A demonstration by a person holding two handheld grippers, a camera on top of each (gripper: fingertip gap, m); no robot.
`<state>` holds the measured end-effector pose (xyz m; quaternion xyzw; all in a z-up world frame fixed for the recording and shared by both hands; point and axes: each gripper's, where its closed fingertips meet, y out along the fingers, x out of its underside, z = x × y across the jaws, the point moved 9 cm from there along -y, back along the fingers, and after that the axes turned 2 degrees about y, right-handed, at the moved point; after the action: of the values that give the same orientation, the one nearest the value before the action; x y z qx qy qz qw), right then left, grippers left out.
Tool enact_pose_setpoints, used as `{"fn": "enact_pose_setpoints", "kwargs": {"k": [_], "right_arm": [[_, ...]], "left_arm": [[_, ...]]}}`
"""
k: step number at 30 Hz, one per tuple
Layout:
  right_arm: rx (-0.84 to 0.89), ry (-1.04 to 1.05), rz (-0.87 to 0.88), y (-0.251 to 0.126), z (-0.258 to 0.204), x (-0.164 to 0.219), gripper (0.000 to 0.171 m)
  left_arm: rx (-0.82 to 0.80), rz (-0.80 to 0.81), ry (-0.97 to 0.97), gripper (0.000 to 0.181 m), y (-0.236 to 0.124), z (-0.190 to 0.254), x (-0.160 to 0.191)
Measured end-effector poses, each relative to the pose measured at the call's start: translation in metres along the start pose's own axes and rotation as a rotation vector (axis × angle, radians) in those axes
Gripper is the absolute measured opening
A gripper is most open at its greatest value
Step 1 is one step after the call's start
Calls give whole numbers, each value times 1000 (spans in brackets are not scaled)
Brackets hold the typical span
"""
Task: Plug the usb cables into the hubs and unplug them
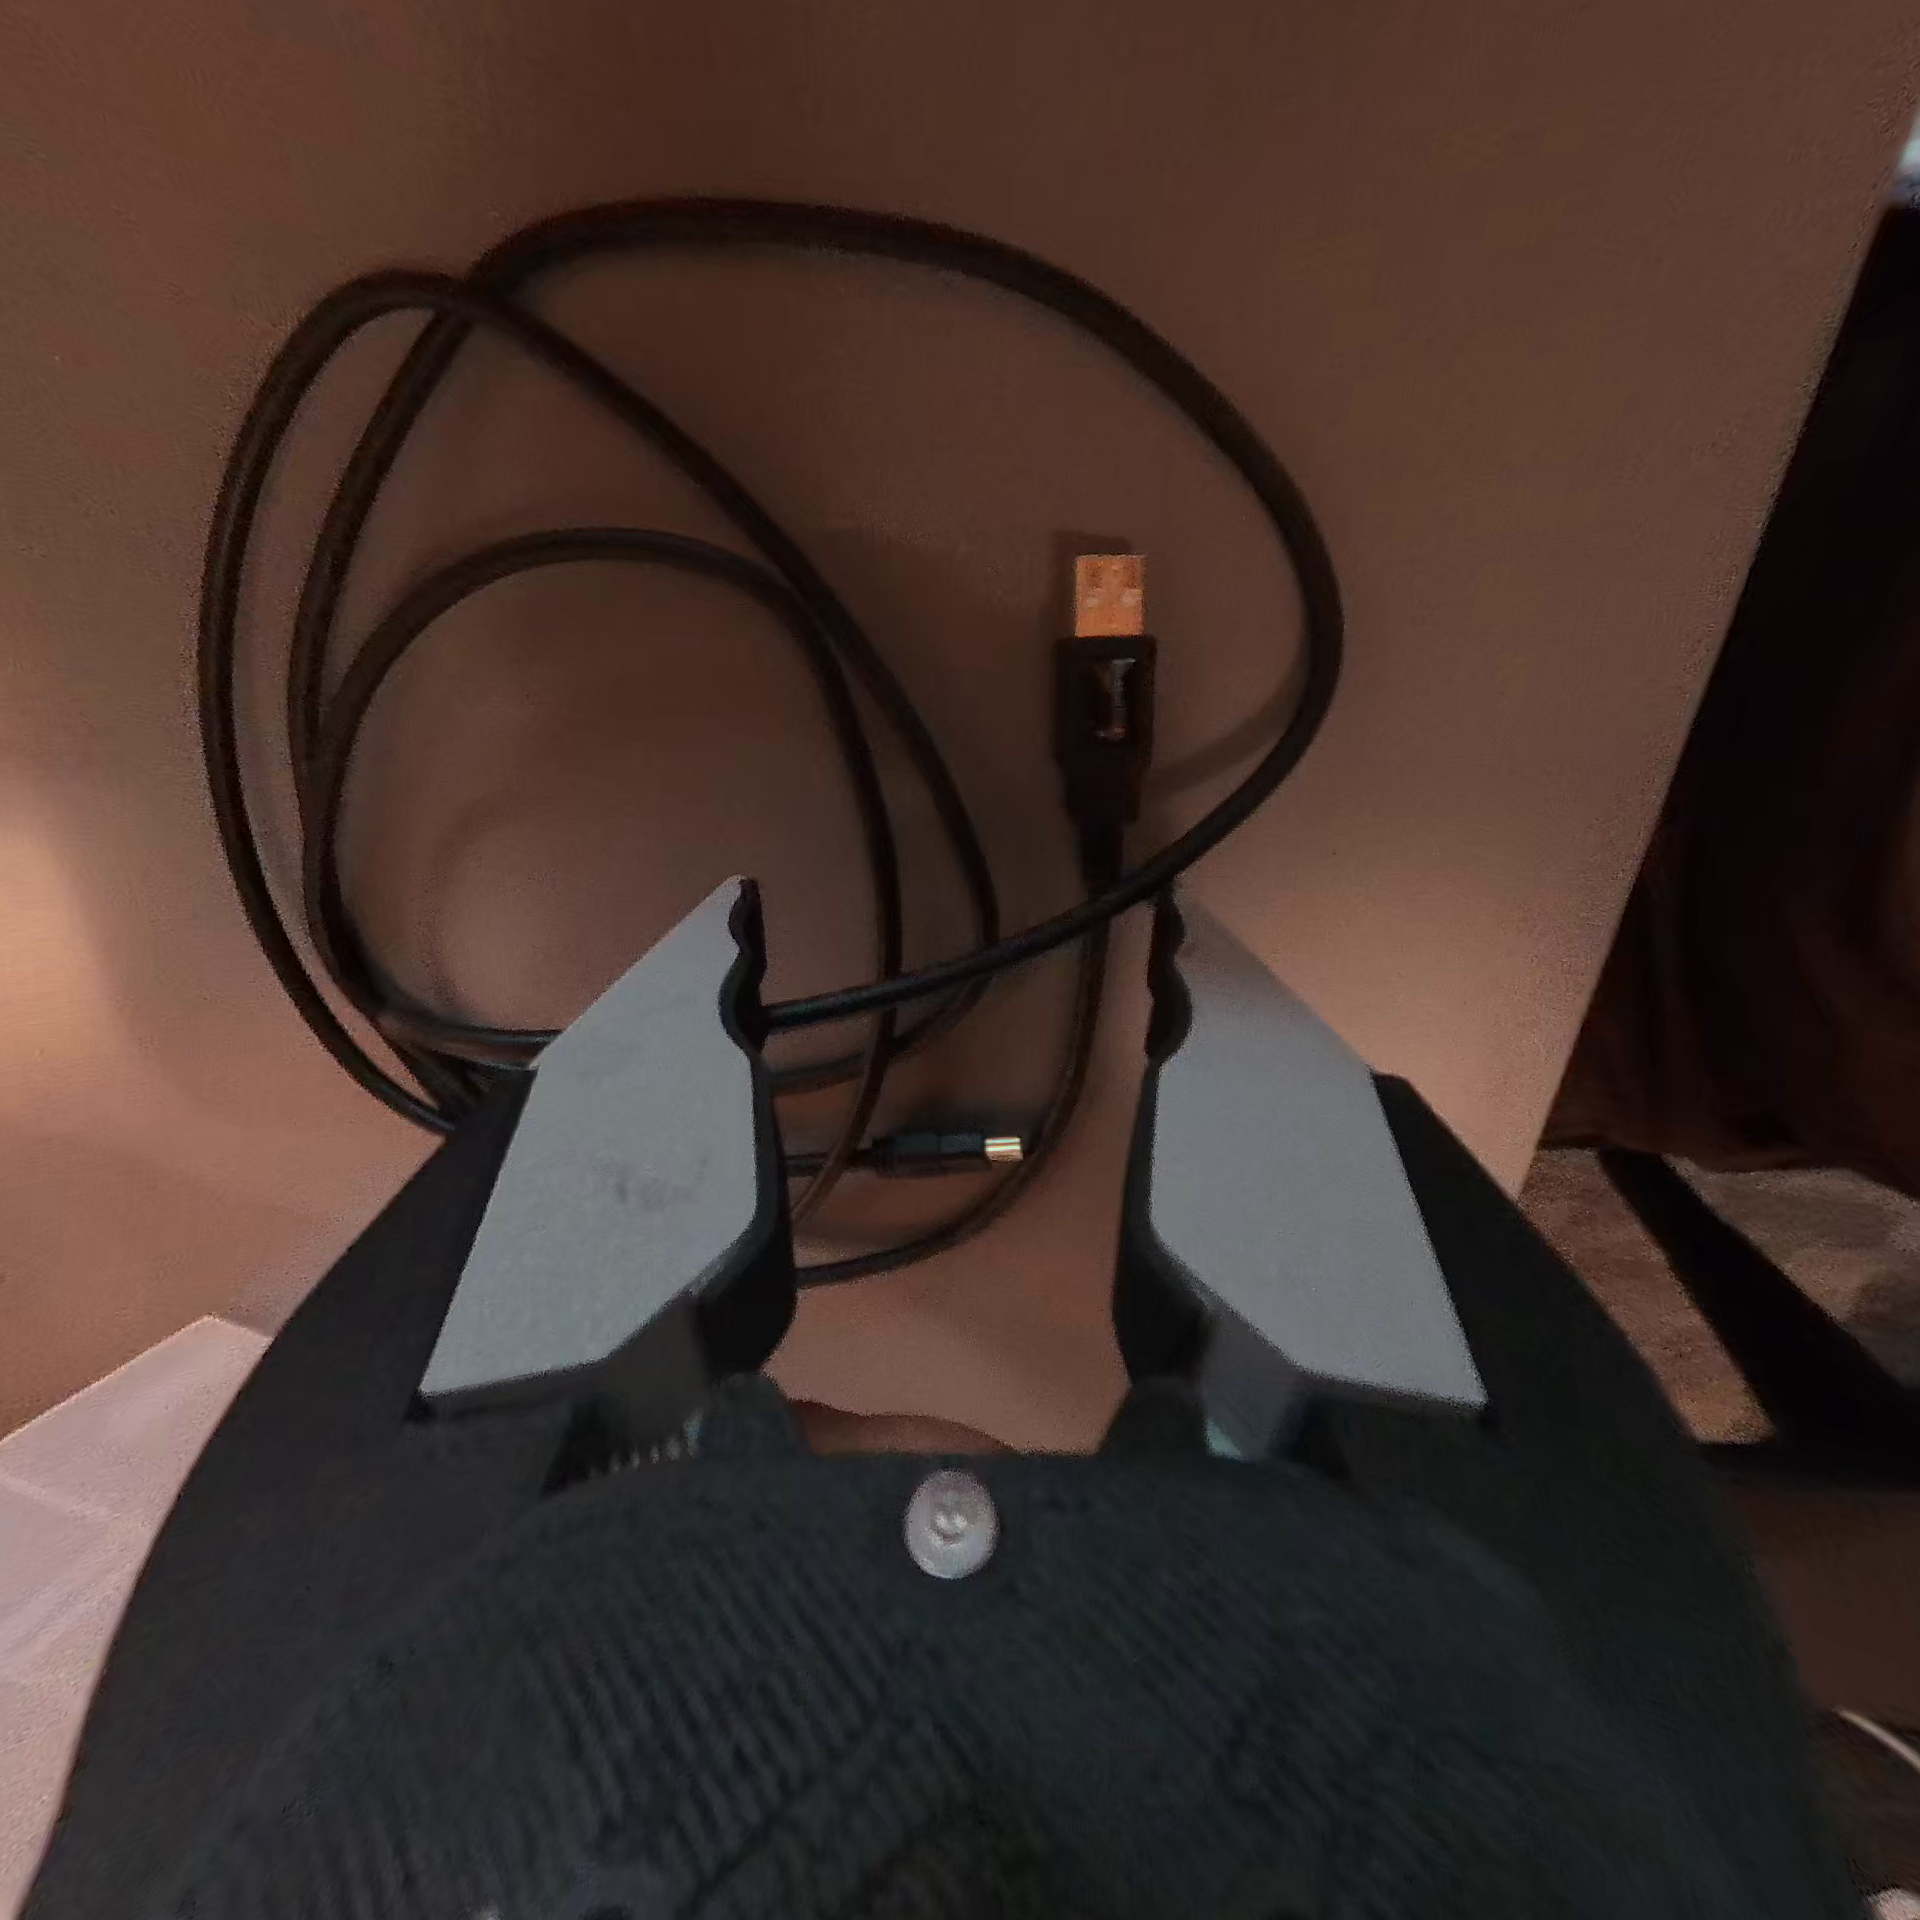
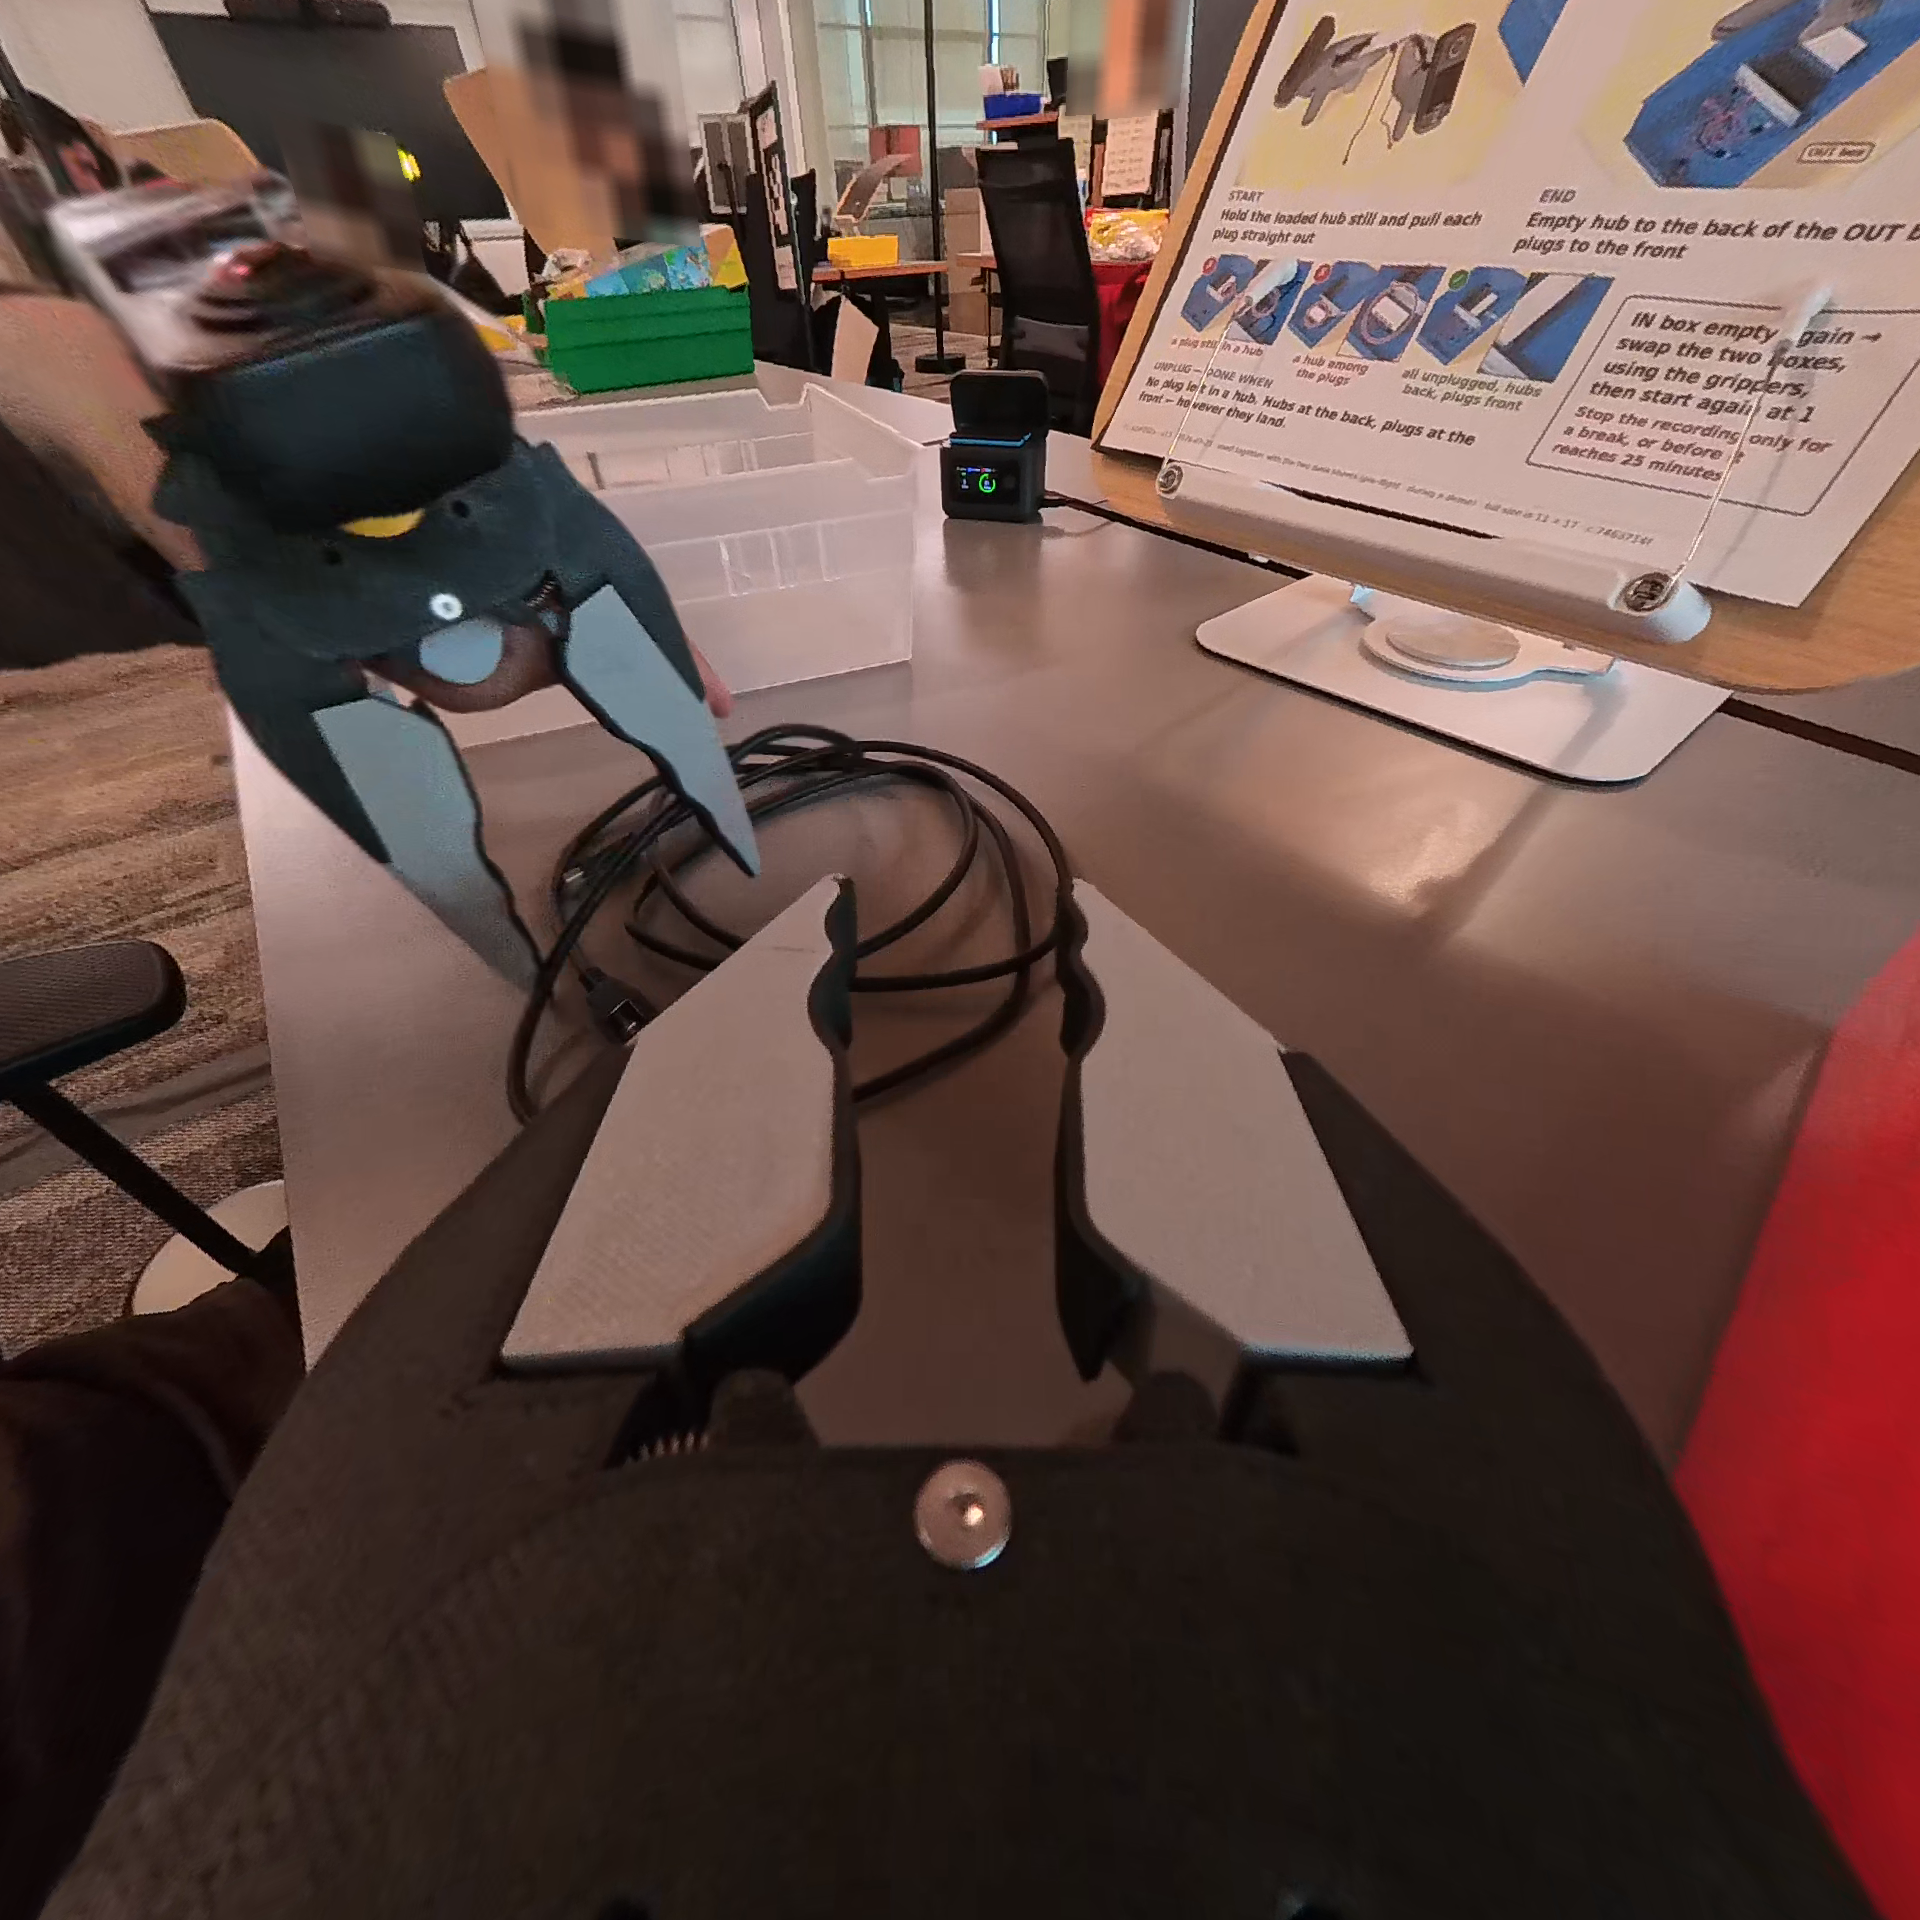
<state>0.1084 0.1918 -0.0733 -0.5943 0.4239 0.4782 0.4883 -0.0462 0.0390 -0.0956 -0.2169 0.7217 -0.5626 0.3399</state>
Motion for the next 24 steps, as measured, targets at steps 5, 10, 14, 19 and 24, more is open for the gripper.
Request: {"fn": "enact_pose_setpoints", "kwargs": {"k": [5,10,14,19,24], "right_arm": [[-10,13,6,-1,1,0,35],[-8,8,0,0,0,0,35],[-3,9,-2,0,0,1,35],[-8,17,1,-1,0,1,35],[-11,5,-10,0,-1,2,34]], "left_arm": [[108,28,-91,60,1,1,11],[105,20,-98,55,0,-5,17],[105,-28,-101,54,1,-11,13],[99,1,-116,28,-1,1,13],[80,33,-109,14,-2,13,16]]}}
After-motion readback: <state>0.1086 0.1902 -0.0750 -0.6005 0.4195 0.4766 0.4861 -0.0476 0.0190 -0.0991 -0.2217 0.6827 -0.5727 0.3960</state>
